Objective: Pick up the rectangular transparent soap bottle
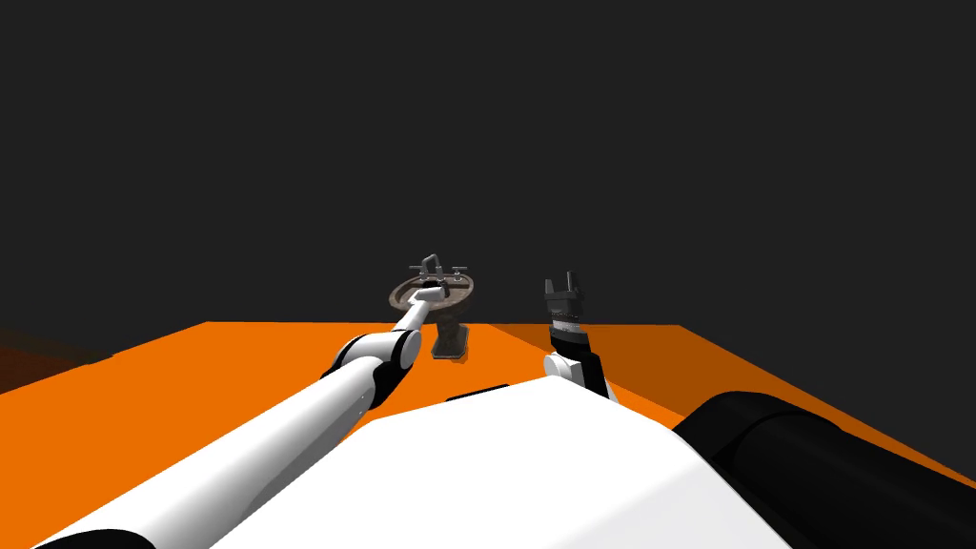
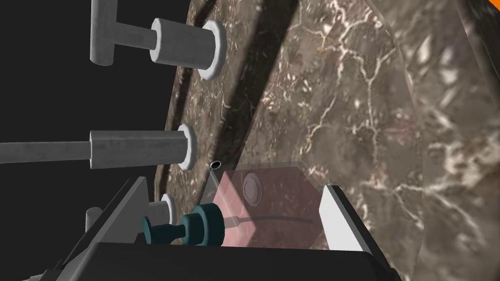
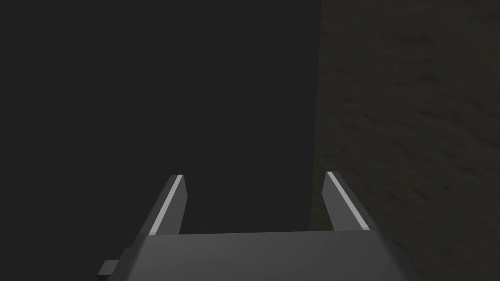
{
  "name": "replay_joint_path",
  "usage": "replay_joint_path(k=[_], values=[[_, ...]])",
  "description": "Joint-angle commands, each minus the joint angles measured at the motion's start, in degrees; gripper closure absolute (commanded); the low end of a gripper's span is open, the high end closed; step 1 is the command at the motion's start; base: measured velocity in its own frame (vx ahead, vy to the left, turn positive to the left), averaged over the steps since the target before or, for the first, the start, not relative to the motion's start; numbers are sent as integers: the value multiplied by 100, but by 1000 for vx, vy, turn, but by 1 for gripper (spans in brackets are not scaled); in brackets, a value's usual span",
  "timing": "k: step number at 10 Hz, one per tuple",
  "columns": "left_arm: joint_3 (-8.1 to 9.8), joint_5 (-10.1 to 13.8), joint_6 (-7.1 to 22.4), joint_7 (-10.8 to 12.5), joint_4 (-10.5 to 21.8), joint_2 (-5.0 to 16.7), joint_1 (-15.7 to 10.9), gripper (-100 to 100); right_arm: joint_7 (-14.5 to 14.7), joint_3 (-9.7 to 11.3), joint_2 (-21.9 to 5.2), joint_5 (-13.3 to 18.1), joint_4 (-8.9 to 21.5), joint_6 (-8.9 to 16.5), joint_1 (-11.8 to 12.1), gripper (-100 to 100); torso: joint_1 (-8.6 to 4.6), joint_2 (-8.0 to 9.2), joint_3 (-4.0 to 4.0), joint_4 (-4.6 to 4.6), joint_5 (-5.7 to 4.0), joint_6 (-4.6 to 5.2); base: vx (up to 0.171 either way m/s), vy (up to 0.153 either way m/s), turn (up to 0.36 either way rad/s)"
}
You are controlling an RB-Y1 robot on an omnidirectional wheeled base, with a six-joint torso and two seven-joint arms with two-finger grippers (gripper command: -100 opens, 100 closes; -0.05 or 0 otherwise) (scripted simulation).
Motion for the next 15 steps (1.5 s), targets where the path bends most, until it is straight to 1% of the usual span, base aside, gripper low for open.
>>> replay_joint_path(k=[1,2,3,4,5,6,7,8,9,10,11,12,13,14,15], values=[[-45,-21,286,-6,140,-14,-187,-100,0,0,0,0,0,0,0,0,0,0,0,0,0,0,-24,54,-119],[-45,-21,406,-6,140,-14,-187,-100,0,0,0,0,0,0,0,0,4,2,1,0,1,0,-15,41,-55],[-79,-25,594,-19,203,-22,-301,-100,0,0,0,0,0,0,0,0,2,-1,-1,0,1,-2,-15,39,-60],[-79,-25,674,-19,203,-22,-301,-100,0,0,0,0,0,0,0,0,1,-1,-1,0,0,-1,-15,32,-52],[-115,-27,920,-33,264,-30,-415,-100,0,0,0,0,0,0,0,0,-2,-2,-1,-1,0,-2,-9,46,-89],[-152,-28,1081,-50,324,-38,-530,-100,0,0,0,0,0,0,0,0,2,-4,-2,-1,0,0,-23,75,-126],[-152,-28,1209,-50,324,-38,-530,-100,0,0,0,0,0,0,0,0,10,0,0,0,2,-1,-24,59,-50],[-191,-27,1423,-69,382,-45,-645,-100,0,0,0,0,0,0,0,0,9,1,0,0,3,-4,-16,54,-64],[-191,-27,1471,-69,382,-45,-645,-100,0,0,0,0,0,0,0,0,7,-1,0,0,2,-2,-11,45,-46],[-231,-24,1714,-90,438,-52,-759,-100,0,0,0,0,0,0,1,0,5,-3,-2,-1,2,-4,-3,49,-77],[-271,-20,1885,-114,492,-60,-871,-100,0,0,0,0,0,0,0,0,5,-6,-3,-1,1,-2,-4,82,-110],[-271,-20,1978,-114,492,-60,-871,-100,0,0,0,0,0,0,0,0,14,-6,-3,-1,3,-2,-7,73,-42],[-313,-14,2138,-139,542,-68,-982,-100,0,-1,0,0,0,0,1,0,14,-6,-4,-2,4,-5,0,67,-71],[-313,-14,2221,-139,542,-68,-982,-100,0,0,0,0,0,0,1,0,12,-8,-4,-2,3,-3,-2,58,-38],[-356,-5,2454,-167,589,-76,-1091,-100,0,0,0,0,0,0,1,0,10,-8,-5,-3,3,-5,0,65,-62]])
